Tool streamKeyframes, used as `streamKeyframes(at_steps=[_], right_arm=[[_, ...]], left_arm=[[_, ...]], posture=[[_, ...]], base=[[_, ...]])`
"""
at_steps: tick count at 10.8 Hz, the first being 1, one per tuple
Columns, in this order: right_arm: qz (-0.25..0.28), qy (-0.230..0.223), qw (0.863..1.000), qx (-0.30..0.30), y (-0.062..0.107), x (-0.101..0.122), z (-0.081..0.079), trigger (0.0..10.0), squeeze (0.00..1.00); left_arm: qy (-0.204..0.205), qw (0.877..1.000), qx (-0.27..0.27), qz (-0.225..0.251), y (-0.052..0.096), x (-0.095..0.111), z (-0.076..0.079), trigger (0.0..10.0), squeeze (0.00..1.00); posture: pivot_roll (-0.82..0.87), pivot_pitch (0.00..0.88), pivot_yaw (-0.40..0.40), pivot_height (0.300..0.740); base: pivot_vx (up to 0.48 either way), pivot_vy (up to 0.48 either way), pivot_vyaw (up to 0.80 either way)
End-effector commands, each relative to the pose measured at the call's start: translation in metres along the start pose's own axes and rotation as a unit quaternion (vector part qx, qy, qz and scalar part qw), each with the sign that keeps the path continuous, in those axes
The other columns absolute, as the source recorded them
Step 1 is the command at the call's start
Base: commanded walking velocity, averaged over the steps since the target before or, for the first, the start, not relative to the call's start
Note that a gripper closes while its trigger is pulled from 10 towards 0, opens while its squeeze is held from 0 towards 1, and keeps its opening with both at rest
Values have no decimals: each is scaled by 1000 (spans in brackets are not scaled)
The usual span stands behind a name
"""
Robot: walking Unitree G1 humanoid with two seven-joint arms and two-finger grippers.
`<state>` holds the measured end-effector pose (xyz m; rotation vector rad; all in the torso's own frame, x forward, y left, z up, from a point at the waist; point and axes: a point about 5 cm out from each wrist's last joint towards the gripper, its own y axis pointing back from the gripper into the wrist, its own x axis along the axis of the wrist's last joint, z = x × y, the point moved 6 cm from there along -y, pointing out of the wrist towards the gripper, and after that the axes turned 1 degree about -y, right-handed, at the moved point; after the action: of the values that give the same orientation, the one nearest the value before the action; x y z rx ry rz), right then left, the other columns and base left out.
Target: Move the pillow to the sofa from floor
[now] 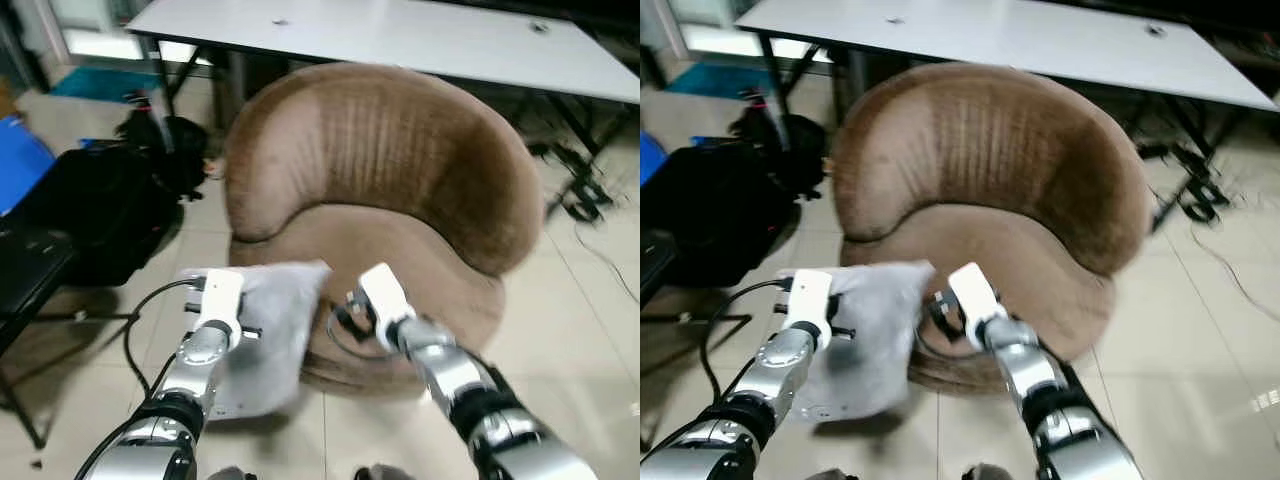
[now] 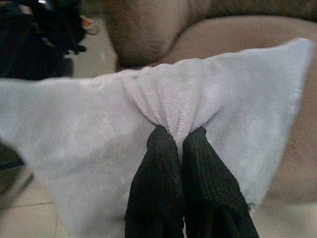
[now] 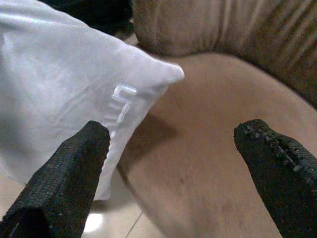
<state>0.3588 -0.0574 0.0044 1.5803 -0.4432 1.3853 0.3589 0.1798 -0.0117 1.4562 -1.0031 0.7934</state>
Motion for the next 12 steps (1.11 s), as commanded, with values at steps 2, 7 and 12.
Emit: streamKeyframes(at_steps=[2,7,12], right_arm=[[-1,0,1000,-6,-2,1,4,10000,0],[-13,-3,1000,-11,3,-15,6,10000,0],[-27,-11,999,-29,11,-31,12,10000,0]], left_arm=[[7,999,2,38,0,16,4,10000,0],[-25,998,-37,42,-2,24,20,10000,0],[54,987,37,148,12,120,-23,10000,0]], posture=[[65,0,-129,740],[4,0,-86,740],[-10,0,-55,740]], base=[[0,0,0],[0,0,0],[0,0,0]])
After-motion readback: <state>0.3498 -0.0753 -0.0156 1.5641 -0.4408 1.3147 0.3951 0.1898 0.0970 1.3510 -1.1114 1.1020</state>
